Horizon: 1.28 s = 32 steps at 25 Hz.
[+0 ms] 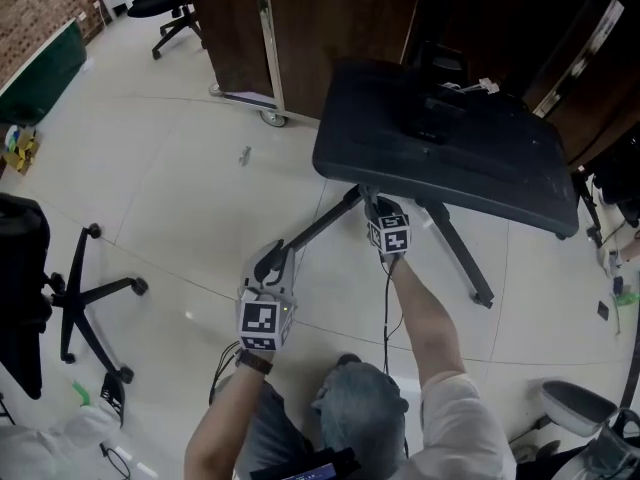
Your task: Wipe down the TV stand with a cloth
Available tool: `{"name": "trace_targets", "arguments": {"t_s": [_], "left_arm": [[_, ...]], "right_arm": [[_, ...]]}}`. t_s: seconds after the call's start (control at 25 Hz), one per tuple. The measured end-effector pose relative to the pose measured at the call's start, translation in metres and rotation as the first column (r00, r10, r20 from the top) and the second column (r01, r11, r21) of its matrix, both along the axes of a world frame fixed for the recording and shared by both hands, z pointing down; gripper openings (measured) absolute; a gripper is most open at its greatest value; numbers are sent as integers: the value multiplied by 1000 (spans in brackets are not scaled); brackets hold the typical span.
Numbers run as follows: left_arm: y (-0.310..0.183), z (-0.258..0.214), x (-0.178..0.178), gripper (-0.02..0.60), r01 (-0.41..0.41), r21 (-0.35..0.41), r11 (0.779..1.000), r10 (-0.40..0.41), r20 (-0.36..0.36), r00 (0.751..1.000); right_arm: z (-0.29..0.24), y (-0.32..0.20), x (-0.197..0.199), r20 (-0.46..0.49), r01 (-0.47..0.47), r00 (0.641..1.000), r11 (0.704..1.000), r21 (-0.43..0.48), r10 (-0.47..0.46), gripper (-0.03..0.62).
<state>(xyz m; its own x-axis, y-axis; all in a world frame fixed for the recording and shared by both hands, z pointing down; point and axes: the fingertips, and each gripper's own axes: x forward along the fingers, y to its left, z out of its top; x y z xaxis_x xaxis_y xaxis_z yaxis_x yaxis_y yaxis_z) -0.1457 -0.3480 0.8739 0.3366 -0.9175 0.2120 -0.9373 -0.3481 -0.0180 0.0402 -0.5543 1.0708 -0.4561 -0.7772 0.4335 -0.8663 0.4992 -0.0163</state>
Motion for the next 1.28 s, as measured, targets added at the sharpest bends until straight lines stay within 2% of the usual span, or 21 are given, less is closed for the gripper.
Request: {"name": "trace_targets", "arguments": {"t_s": [0.16, 0.32, 0.44, 0.56, 0.6, 0.64, 0.68, 0.8, 0.88, 0.96, 1.04, 1.12, 1.2, 1.28], "left_arm": [[6, 17, -47, 81, 88, -21, 996, -88, 15, 996], [12, 21, -64, 82, 132, -30, 991, -131, 28, 991], [14, 18, -61, 83, 120, -29, 992, -119, 34, 992], [20, 16, -56, 82, 123, -28, 992, -123, 10, 992], [21, 16, -55, 83, 125, -30, 992, -125, 1, 992], [22, 18, -55, 83, 126, -36, 991, -126, -3, 992], [24, 19, -54, 83, 123, -40, 992, -123, -2, 992], [25, 24, -46, 83, 98, -43, 994, -98, 6, 995], [25, 25, -37, 83, 76, -37, 996, -76, 12, 997], [21, 29, -29, 83, 58, -38, 998, -57, 16, 998], [16, 34, -19, 83, 38, -46, 998, -37, 17, 999], [12, 38, -7, 83, 15, -52, 999, -13, 21, 1000], [7, 42, 3, 83, 1, -56, 998, 1, 24, 1000], [4, 49, 15, 83, -11, -73, 997, 12, 16, 1000]], "right_arm": [[15, 28, -62, 17, 131, 991, 991, -7, -131, 25], [29, 92, -140, 58, 307, 950, 952, -19, -305, 25], [39, 145, -201, 102, 440, 895, 897, -50, -434, 25], [41, 212, -251, 101, 597, 801, 799, -65, -590, 25], [38, 226, -261, 103, 628, 777, 776, -57, -621, 25], [31, 233, -265, 110, 637, 769, 770, -39, -630, 25], [23, 230, -261, 124, 621, 779, 783, -18, -615, 25], [-2, 180, -202, 151, 465, 873, 885, 35, -465, 25], [-8, 136, -134, 93, 329, 938, 943, 57, -333, 25], [-12, 89, -51, 22, 158, 987, 984, 85, -160, 25], [-23, 50, 45, -42, -48, 998, 992, 116, 53, 25], [-18, 31, 137, -103, -216, 969, 971, 101, 226, 25], [0, 26, 199, -137, -327, 934, 944, 41, 330, 25], [16, 27, 226, -157, -375, 916, 927, -14, 369, 25]]}}
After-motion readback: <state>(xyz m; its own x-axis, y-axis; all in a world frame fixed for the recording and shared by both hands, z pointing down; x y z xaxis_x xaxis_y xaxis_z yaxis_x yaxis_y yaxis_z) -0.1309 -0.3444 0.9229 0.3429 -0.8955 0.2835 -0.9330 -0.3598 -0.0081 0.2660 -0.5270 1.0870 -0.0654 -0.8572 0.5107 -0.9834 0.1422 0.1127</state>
